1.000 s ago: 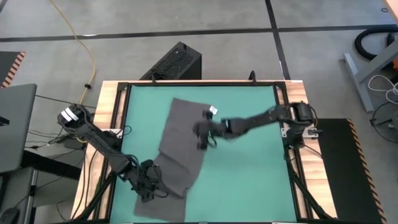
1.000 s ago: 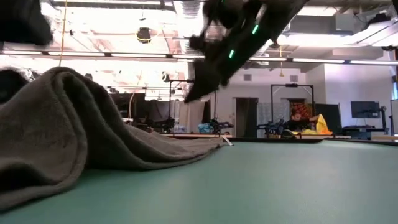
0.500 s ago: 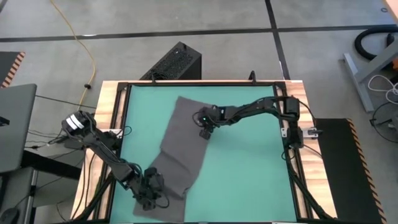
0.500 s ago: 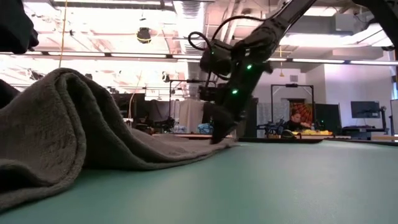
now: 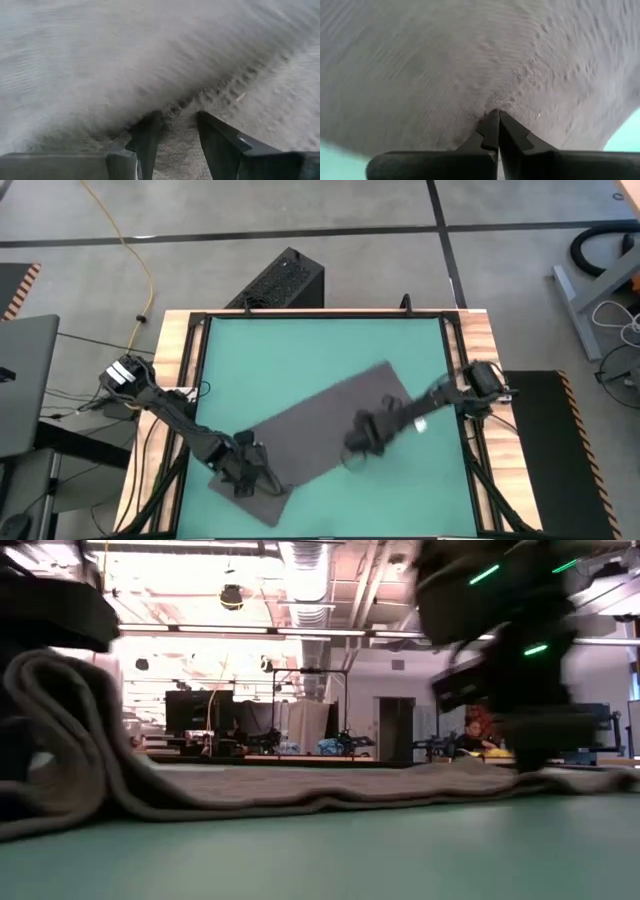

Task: Roll towel
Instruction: Roll the gray towel

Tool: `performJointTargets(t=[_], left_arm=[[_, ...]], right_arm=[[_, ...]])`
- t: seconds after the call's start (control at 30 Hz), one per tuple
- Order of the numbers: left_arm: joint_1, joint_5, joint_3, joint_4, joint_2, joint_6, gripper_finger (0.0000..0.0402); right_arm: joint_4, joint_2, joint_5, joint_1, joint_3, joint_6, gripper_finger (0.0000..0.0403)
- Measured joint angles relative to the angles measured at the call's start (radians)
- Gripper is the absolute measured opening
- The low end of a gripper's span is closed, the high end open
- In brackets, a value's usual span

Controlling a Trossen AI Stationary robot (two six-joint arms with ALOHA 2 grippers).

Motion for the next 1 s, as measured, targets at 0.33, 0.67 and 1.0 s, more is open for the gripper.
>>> performJointTargets(t=[0.33, 0.67, 1.0], left_arm=[[0.29, -0.173, 0.058, -0.47, -0.182, 0.132, 0.0137], [0.451, -0.066, 0.173, -0.588, -0.312, 0.232, 0.0137], [0.31, 0.187, -0.007, -0.432, -0.226, 0.219, 0.0137]], right_arm=[[-0.041, 0.008, -0.135, 0.315, 0.143, 0.179, 0.0024], [-0.209, 0.004, 0.009, 0.33, 0.275, 0.135, 0.0024], [-0.124, 0.004, 0.032, 0.253, 0.158, -0.12, 0.0024]])
